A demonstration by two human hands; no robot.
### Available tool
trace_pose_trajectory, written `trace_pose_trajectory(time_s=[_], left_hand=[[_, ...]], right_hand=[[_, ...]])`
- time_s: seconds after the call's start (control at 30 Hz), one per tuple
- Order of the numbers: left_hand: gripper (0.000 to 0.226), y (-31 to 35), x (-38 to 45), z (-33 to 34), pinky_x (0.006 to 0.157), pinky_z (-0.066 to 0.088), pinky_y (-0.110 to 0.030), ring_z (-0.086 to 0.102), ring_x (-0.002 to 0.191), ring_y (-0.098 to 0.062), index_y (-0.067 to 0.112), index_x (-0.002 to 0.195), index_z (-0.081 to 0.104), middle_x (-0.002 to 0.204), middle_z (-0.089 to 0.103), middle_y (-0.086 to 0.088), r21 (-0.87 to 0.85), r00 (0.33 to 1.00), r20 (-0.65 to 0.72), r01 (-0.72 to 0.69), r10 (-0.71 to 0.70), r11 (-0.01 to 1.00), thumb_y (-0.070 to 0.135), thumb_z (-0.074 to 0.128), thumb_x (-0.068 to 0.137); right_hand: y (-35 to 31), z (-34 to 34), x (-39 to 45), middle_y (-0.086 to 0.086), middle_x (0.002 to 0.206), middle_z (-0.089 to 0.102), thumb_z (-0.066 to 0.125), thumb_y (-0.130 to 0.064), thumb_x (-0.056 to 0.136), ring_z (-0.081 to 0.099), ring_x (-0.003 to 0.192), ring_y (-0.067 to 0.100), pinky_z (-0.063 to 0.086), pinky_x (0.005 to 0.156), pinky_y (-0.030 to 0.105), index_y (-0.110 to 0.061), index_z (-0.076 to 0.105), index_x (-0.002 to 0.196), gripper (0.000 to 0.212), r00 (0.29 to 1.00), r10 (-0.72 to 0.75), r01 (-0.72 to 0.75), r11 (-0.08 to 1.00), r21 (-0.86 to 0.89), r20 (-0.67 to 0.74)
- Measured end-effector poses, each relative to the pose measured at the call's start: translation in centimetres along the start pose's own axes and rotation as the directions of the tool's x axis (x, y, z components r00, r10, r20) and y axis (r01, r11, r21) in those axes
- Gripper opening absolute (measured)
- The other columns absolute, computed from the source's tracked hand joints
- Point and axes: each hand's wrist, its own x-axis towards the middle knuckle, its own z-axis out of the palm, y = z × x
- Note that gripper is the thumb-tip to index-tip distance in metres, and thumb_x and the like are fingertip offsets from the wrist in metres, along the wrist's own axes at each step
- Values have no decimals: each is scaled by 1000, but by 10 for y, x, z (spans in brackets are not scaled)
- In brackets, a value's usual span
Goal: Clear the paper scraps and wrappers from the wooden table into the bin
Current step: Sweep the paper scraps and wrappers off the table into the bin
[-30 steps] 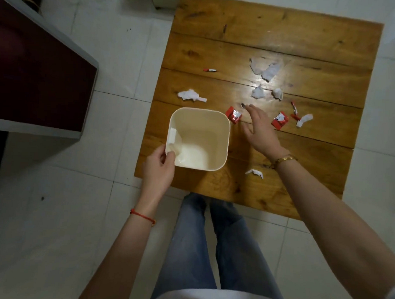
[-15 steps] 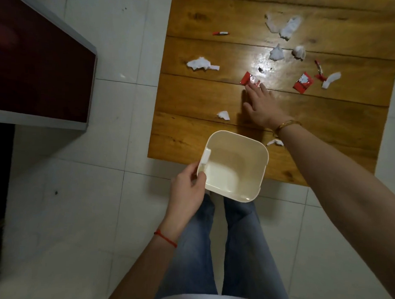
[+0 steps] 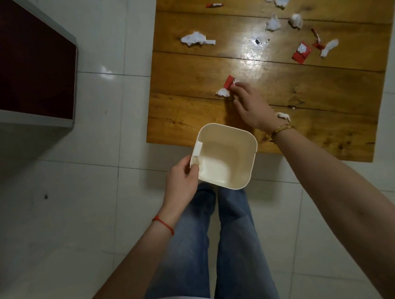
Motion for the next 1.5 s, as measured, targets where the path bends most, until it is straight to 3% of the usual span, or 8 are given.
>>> trace_pose_trajectory(time_s=[0.27, 0.5, 0.73, 1.07, 1.17, 1.23, 1.37, 1.5], left_hand=[[24, -29, -25, 3, 55, 43, -7, 60, 71, 5, 36, 101, 61, 74, 65, 16, -57, 1000, 22, 16, -15, 998, 19, 48, 91], [14, -61, -21, 25, 45, 34, -9, 48, 49, 3, 14, 85, 62, 48, 53, 16, -6, 996, -13, 92, -92, 996, 15, 47, 87], [18, -92, 10, 51, 46, 32, -15, 45, 52, -8, 23, 76, 55, 54, 48, 8, 12, 987, -6, 158, -158, 987, 16, 46, 90], [24, -107, 35, 84, 49, 37, -6, 50, 61, -4, 9, 101, 64, 66, 55, 10, 5, 964, -19, 264, -264, 964, 20, 44, 94], [25, -100, 41, 93, 58, 37, -10, 56, 69, -9, 10, 107, 65, 76, 63, 5, -35, 960, -26, 277, -278, 960, 21, 45, 94], [27, -95, 44, 97, 70, 42, -24, 60, 81, -19, 10, 109, 65, 87, 68, -3, -50, 959, -24, 282, -283, 958, 22, 46, 94], [25, -89, 50, 104, 60, 39, -24, 56, 76, -17, 8, 103, 66, 82, 63, -2, -61, 961, -15, 273, -275, 960, 22, 47, 95], [23, -86, 53, 110, 63, 39, -26, 56, 75, -17, 8, 103, 65, 82, 62, -3, -57, 962, 16, 273, -273, 960, 21, 48, 94]], right_hand=[[-7, 7, 3, 7, 158, 17, 38, -28, 99, 16, 144, 28, 13, 115, 38, -16, 24, 148, 52, 999, 32, -30, 998, -62, 31], [-12, 22, 12, 6, 160, 8, 37, -31, 100, 2, 147, 27, 4, 117, 39, -16, 18, 150, 55, 991, 75, -65, 994, -89, 113], [-8, 32, 15, 6, 160, 8, 35, -33, 100, 2, 147, 27, 2, 120, 43, -16, 20, 150, 54, 990, 54, -32, 986, -162, 132], [-10, 55, -34, 5, 156, 25, 32, -34, 99, 14, 146, 24, 6, 120, 41, -14, 30, 146, 51, 977, -107, 139, 975, -173, 185], [-20, 64, -68, 5, 151, 35, 30, -37, 98, 23, 143, 23, 15, 119, 45, -16, 39, 142, 50, 962, -156, 194, 968, -161, 223], [-23, 70, -90, 3, 147, 42, 30, -36, 98, 28, 140, 21, 17, 118, 42, -17, 42, 139, 47, 950, -191, 233, 960, -154, 245], [-23, 72, -114, -1, 139, 49, 36, -29, 97, 38, 131, 17, 31, 109, 36, -18, 49, 133, 39, 921, -271, 296, 954, -47, 281], [-8, 56, -116, 1, 140, 48, 39, -22, 96, 40, 129, 15, 34, 108, 39, -18, 47, 133, 38, 980, -187, 184, 982, 44, 75]])
